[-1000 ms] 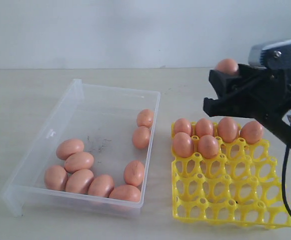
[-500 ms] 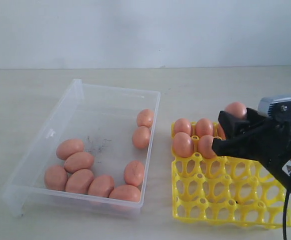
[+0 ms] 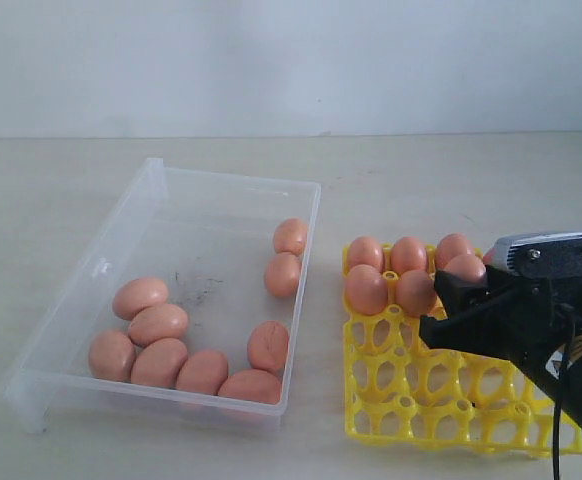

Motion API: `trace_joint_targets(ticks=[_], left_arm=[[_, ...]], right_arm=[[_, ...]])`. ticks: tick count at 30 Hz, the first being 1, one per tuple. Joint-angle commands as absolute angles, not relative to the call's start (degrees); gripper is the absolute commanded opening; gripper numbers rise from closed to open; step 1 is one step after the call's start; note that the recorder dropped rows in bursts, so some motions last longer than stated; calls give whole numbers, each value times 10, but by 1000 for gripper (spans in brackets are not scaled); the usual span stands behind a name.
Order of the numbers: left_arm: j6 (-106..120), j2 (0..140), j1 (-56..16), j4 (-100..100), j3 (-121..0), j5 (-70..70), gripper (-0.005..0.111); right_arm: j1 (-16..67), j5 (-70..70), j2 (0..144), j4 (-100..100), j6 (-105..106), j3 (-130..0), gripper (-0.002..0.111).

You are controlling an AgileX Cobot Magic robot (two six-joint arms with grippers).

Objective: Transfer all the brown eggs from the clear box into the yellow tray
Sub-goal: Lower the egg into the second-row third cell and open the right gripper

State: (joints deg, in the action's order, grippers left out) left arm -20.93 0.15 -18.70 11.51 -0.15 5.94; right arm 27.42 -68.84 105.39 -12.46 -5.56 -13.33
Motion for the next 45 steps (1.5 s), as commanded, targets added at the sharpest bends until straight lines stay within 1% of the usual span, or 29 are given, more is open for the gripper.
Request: trace_joint_targets(ticks=[1,25,45], left_arm=[[-214,0,-192,114,0,58,4],[-214,0,-192,114,0,57,4],[-214,0,-192,114,0,57,4]], right_arm=[[271,-700,1059,-159,-55,-133,0],[269,-700,1058,-178,-35,-167,0],[269,-652,1058,-177,-39,-167,0]])
